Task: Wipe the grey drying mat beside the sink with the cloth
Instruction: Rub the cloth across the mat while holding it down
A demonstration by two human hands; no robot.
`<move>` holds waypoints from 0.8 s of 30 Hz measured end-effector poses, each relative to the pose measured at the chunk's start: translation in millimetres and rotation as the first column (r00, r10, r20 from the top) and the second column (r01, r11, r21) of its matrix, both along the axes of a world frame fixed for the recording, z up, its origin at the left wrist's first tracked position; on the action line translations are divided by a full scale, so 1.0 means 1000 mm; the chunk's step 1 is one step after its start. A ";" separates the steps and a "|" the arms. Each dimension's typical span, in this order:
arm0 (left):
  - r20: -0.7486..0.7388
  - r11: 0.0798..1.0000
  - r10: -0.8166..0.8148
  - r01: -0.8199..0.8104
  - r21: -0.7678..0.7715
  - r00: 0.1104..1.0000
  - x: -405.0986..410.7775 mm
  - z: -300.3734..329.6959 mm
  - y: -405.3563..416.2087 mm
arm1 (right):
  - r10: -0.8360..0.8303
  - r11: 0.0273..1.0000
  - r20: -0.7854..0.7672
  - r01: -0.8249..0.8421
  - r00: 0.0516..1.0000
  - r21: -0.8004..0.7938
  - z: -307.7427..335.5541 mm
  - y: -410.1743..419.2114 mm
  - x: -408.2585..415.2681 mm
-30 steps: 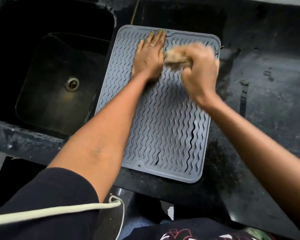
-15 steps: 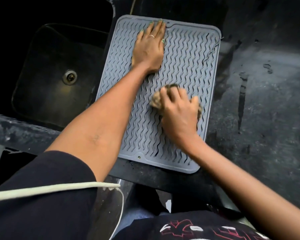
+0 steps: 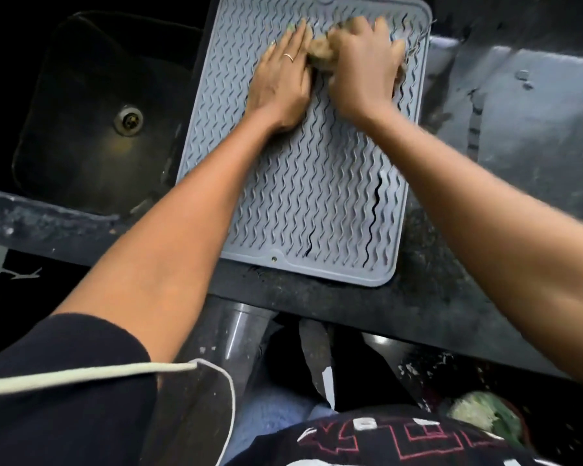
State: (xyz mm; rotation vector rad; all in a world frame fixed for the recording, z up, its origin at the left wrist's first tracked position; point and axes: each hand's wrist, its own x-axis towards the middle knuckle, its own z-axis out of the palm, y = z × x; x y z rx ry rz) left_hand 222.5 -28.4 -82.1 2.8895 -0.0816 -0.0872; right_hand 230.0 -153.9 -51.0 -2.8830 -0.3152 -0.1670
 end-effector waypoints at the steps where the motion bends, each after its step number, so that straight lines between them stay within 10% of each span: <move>1: -0.003 1.000 -0.005 0.005 0.002 1.000 -0.001 0.001 0.001 | 0.017 0.999 0.036 -0.018 0.999 0.036 -0.002 -0.001 -0.021; 10: -0.027 1.000 -0.012 0.013 0.024 1.000 -0.006 0.010 -0.004 | 0.192 0.950 0.021 -0.191 0.981 0.248 0.008 -0.014 -0.182; 14: -0.060 0.997 -0.005 0.010 0.074 0.998 -0.016 0.009 -0.003 | -0.115 0.738 -0.103 0.155 0.988 0.657 0.028 -0.012 -0.116; 20: -0.027 0.999 -0.027 0.027 0.035 0.999 -0.048 0.003 0.006 | -0.061 0.994 -0.061 0.066 0.996 0.089 0.004 0.003 -0.028; 24: -0.045 0.999 -0.010 0.012 0.038 0.999 -0.046 0.004 0.006 | -0.028 0.998 0.115 0.022 0.993 0.056 -0.010 0.007 -0.075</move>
